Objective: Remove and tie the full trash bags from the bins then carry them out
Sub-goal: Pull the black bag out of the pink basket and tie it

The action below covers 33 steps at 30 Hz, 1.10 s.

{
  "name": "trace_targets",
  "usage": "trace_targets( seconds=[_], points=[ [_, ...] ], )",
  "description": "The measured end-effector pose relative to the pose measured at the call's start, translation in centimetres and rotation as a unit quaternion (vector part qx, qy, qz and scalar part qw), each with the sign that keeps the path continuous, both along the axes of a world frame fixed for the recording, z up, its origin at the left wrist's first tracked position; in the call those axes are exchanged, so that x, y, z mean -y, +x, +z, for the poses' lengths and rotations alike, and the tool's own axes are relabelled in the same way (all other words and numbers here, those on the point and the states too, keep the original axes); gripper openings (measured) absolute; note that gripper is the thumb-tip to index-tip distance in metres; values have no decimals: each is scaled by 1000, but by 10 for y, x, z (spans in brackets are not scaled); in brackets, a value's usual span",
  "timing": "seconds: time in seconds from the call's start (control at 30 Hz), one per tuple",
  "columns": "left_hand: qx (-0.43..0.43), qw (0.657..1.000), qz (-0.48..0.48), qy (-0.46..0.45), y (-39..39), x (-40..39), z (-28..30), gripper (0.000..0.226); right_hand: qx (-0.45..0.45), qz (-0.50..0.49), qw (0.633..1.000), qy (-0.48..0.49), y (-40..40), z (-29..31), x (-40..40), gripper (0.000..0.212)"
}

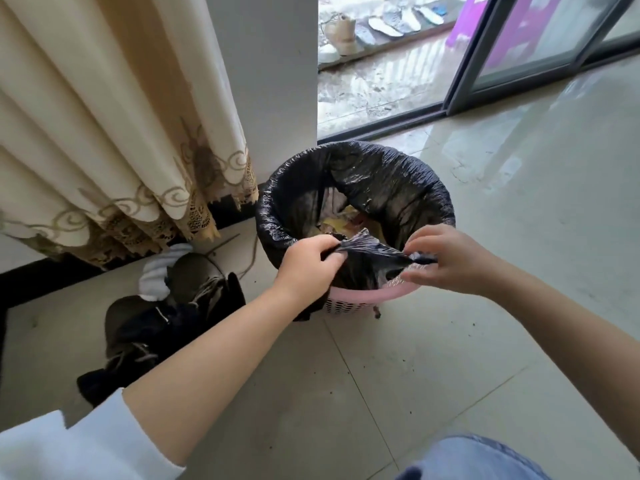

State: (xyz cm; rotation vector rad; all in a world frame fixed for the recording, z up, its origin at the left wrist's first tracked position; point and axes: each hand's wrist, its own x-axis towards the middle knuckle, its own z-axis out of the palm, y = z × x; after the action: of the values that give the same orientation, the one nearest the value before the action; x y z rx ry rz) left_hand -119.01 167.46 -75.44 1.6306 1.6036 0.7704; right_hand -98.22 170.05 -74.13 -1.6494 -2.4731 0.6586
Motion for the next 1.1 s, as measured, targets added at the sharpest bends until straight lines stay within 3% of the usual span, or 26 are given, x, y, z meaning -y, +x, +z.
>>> trace_targets(
  seconds=[0.1, 0.17, 0.23, 0.3, 0.37, 0.43, 0.6, 0.73, 0.8, 0.9, 1.0, 1.07, 1.1],
  points=[
    [55, 996, 47, -45, -7, -7, 7, 17, 34, 12, 991, 128, 6, -4, 5, 13],
    [62, 994, 66, -52, -15, -12, 11, 25, 28, -17, 974, 225, 9, -5, 0, 16],
    [56, 995, 53, -56, -25, -15, 19, 30, 28, -88, 963, 253, 14, -2, -12, 17],
    [-35, 997, -19, -61, -35, -14, 32, 28, 39, -143, 965, 214, 22, -2, -27, 27],
    [-157, 980, -91, -75, -43, -13, 46, 22, 42, -149, 981, 119, 30, -1, -40, 43],
    [-257, 957, -112, -80, -51, -12, 56, 10, 40, -151, 986, 56, 32, 2, -49, 47],
    [-397, 915, -28, -64, -70, -21, 69, 37, 30, -176, 977, 115, 29, 3, -63, 21],
    [-513, 855, -4, -78, -78, -27, 70, 33, -69, -216, 963, 145, 21, 17, -78, 22],
    [-492, 866, 28, -85, -82, -30, 71, 27, -112, -167, 960, 197, 5, 33, -78, 19],
    [-319, 941, 112, -22, -86, -41, 76, 27, -152, 29, 960, 234, -20, 51, -67, 15],
    [-241, 967, 41, 74, -78, -39, 82, 35, -17, 190, 974, 124, -31, 49, -57, 20],
    [-244, 964, -29, 104, -70, -34, 77, 36, 78, 185, 979, 37, -25, 39, -58, 30],
    [-253, 961, -39, 105, -68, -33, 73, 38, 76, 147, 986, 15, -20, 36, -60, 34]
  ],
)
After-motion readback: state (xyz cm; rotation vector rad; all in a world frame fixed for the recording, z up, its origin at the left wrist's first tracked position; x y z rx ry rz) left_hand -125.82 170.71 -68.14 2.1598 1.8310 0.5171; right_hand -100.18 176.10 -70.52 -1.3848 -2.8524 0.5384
